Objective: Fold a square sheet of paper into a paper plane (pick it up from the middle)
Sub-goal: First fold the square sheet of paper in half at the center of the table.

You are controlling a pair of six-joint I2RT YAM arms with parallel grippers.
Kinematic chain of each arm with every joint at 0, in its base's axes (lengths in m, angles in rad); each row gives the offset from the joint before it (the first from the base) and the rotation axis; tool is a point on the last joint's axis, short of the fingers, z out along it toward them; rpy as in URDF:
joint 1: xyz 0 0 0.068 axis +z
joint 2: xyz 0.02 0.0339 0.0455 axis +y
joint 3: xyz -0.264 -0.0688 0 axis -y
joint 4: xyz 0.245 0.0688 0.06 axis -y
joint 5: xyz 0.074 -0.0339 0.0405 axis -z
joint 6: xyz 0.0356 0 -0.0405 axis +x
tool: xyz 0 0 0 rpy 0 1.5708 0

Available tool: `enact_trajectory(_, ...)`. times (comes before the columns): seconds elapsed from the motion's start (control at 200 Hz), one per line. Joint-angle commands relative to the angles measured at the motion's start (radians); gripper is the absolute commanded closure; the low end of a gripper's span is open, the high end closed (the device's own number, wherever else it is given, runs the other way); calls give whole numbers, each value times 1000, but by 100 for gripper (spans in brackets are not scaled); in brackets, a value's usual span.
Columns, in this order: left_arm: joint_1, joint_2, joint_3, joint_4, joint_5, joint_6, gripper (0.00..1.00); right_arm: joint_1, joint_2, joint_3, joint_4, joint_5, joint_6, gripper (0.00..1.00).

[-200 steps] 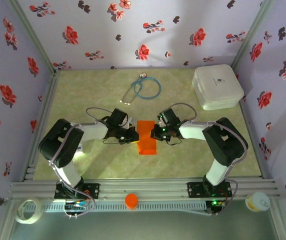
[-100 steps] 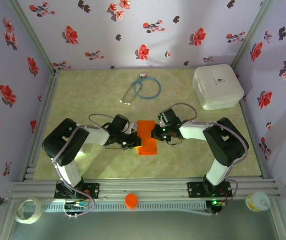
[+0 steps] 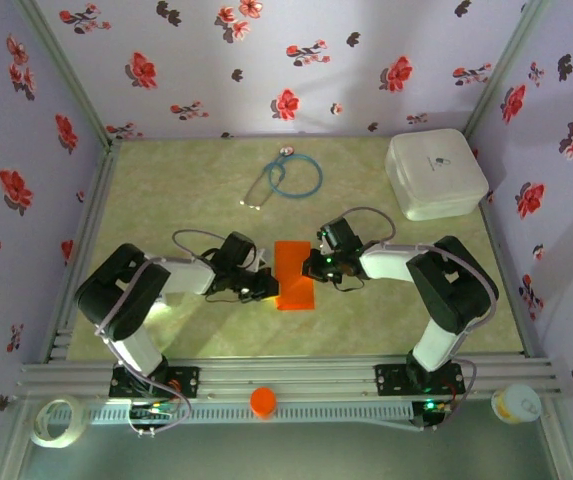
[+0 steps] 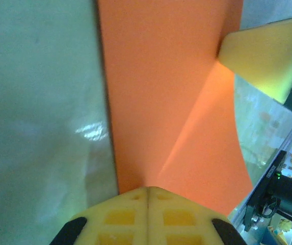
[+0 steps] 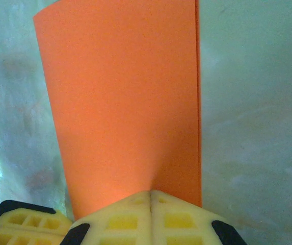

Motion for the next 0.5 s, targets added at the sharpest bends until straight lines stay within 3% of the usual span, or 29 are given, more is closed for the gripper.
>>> enact_trajectory(0.0,-12,-63,17,-95,-28,22,100,3,20,-47,-137,87,8,100)
enact_trajectory(0.155,-35,-85,37,-48,-26,-5,99,3,15,-52,-136,89,8,100)
enact_trajectory(0.495,-59,40,13,47,40,-24,96,5,17,-49,-145,88,7,100)
